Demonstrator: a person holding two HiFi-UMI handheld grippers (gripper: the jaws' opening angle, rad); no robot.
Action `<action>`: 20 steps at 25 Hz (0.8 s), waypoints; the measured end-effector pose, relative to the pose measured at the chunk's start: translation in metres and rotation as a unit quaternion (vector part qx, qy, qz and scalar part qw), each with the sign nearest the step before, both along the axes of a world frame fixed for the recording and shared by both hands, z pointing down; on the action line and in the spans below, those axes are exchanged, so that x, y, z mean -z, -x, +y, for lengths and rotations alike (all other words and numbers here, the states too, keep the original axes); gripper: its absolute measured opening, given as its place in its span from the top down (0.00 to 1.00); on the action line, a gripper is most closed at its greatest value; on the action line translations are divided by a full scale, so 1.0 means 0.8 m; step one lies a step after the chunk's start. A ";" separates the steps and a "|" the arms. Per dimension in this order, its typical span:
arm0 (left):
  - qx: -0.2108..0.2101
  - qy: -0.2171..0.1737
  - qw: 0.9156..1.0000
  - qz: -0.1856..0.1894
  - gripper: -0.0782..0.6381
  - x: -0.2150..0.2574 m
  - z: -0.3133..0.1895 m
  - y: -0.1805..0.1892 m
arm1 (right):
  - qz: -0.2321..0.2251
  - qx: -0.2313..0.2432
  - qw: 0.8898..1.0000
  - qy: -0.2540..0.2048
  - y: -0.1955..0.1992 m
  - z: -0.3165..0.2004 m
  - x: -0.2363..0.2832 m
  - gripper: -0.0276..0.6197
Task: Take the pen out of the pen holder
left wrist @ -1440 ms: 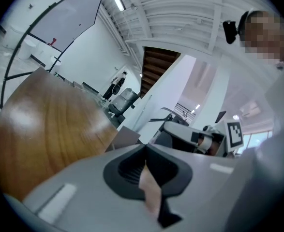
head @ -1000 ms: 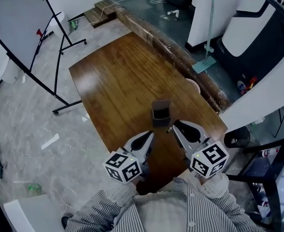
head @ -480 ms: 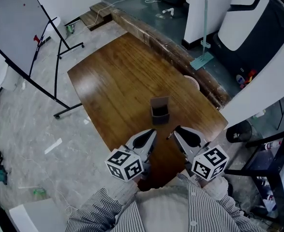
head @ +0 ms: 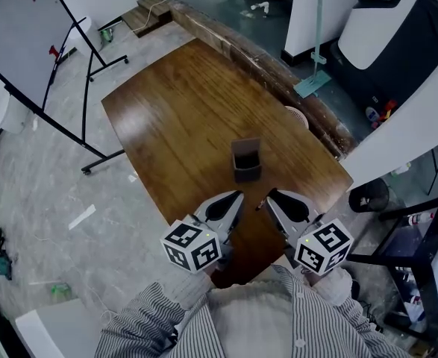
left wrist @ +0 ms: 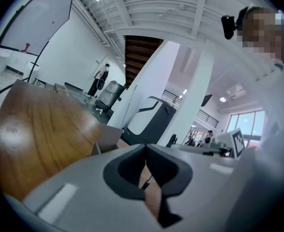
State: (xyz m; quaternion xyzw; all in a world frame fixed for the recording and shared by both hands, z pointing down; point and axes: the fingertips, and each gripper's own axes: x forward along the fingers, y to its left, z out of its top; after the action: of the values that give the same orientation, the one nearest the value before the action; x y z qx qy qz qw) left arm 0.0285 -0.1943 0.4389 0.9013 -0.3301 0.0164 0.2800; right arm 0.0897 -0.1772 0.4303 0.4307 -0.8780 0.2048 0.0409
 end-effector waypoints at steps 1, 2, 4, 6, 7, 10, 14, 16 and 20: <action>-0.002 0.000 1.000 -0.002 0.88 0.000 0.000 0.000 | 0.002 0.001 1.000 0.001 0.000 0.001 -0.001 0.88; -0.003 0.000 1.000 -0.003 0.88 -0.001 0.000 -0.001 | 0.003 0.003 1.000 0.002 0.000 0.002 -0.002 0.88; -0.009 0.001 1.000 -0.006 0.88 -0.003 0.002 -0.003 | 0.006 0.004 1.000 0.003 0.000 0.003 -0.003 0.88; -0.019 0.001 1.000 -0.012 0.88 -0.004 0.006 -0.005 | 0.006 0.004 1.000 0.003 0.000 0.003 -0.004 0.88; -0.025 0.001 1.000 -0.015 0.88 -0.004 0.009 -0.005 | 0.006 0.005 1.000 0.003 0.001 0.004 -0.004 0.88; -0.044 -0.001 0.999 -0.027 0.88 -0.005 0.016 -0.007 | 0.008 0.007 1.000 0.005 0.002 0.006 -0.006 0.88; -0.049 -0.002 0.999 -0.021 0.88 -0.002 0.021 -0.002 | 0.015 0.012 1.000 0.008 0.005 0.012 -0.005 0.88; -0.047 0.003 0.999 -0.019 0.88 -0.002 0.020 0.004 | 0.016 0.015 1.000 0.008 0.007 0.014 -0.004 0.88; -0.037 0.013 0.999 -0.023 0.88 -0.004 0.019 0.015 | 0.017 0.021 1.000 0.008 0.010 0.017 -0.005 0.88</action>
State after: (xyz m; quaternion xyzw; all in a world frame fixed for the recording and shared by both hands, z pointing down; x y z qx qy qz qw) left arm 0.0168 -0.1788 0.4424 0.9085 -0.3027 0.0517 0.2835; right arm 0.0821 -0.1639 0.4340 0.4153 -0.8843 0.2038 0.0638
